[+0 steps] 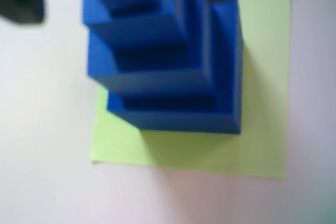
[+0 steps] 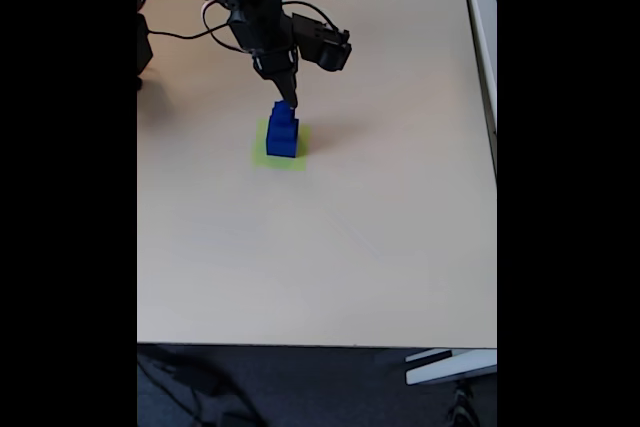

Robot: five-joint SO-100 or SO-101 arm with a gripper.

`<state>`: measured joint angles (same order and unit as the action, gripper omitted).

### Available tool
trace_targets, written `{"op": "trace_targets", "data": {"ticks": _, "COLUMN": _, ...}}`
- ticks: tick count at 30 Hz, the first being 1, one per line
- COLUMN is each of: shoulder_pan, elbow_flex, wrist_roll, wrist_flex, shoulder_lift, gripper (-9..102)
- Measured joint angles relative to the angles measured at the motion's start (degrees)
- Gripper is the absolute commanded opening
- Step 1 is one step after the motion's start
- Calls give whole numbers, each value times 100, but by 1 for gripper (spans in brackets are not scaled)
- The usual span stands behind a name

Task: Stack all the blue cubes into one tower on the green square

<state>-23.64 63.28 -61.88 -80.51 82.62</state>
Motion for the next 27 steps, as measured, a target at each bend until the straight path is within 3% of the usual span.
{"op": "trace_targets", "data": {"ticks": 3, "shoulder_pan": 211, "elbow_flex": -466, "wrist_roll": 132, "wrist_flex": 123, "shoulder_lift": 0, "gripper": 14}}
{"op": "trace_targets", "data": {"ticks": 7, "shoulder_pan": 554, "elbow_flex": -1090, "wrist_roll": 492, "wrist_flex": 167, "shoulder_lift": 0, "gripper": 0}}
{"op": "trace_targets", "data": {"ticks": 13, "shoulder_pan": 1011, "elbow_flex": -782, "wrist_roll": 1327, "wrist_flex": 290, "shoulder_lift": 1107, "gripper": 0}}
{"op": "trace_targets", "data": {"ticks": 21, "shoulder_pan": 1020, "elbow_flex": 2171, "wrist_roll": 2312, "wrist_flex": 396, "shoulder_lift": 3823, "gripper": 0}}
{"op": "trace_targets", "data": {"ticks": 27, "shoulder_pan": 914, "elbow_flex": 4869, "wrist_roll": 3182, "wrist_flex": 923, "shoulder_lift": 6223, "gripper": 0}}
